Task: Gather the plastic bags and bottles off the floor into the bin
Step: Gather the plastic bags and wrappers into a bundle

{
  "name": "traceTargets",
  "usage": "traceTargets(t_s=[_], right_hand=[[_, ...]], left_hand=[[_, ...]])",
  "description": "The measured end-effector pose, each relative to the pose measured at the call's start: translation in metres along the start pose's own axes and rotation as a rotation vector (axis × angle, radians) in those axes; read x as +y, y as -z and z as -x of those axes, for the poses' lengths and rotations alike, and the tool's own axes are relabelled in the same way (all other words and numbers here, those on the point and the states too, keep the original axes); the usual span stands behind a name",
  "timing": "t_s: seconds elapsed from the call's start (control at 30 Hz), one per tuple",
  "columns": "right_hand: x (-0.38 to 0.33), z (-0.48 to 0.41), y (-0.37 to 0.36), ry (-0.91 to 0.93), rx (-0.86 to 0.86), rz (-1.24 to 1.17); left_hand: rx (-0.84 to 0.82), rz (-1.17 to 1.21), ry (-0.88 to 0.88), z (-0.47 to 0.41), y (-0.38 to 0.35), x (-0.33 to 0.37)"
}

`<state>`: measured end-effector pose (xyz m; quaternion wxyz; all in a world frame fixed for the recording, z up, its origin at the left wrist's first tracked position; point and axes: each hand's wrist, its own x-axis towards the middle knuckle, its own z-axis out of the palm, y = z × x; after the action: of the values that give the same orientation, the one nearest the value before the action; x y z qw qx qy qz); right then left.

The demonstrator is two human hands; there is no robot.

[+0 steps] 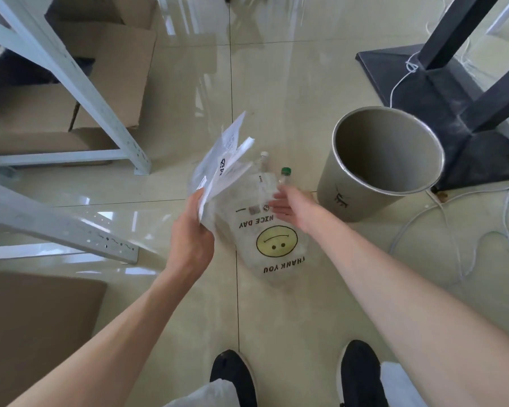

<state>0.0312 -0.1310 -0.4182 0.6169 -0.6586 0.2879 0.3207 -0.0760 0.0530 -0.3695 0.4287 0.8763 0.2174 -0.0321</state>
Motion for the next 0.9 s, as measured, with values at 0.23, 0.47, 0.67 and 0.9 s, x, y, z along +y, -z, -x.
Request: traceTargets(t_s=[0.23,0.47,0.67,0.9], right_hand=[[0.093,-0.052,0.039,-0.226,0.394,0.322],[0.095,-0.061,0.052,-0.179,0.406,0.151],[0.087,-0.048,0.045,-0.181,0.351,0.045],[0.111,-0.045,0.027,-0.196,0.310,0.012]], left_hand=[[0.113,0.019,0.063,-0.015,-0.013,-0.018],[0.042,0.124,0.122,-0.017,-0.024,-0.013],[-0.030,0.059,0.092,-0.006,-0.032,-0.013],[-0.069,0.020,0.071,-0.007,-0.035,-0.015]])
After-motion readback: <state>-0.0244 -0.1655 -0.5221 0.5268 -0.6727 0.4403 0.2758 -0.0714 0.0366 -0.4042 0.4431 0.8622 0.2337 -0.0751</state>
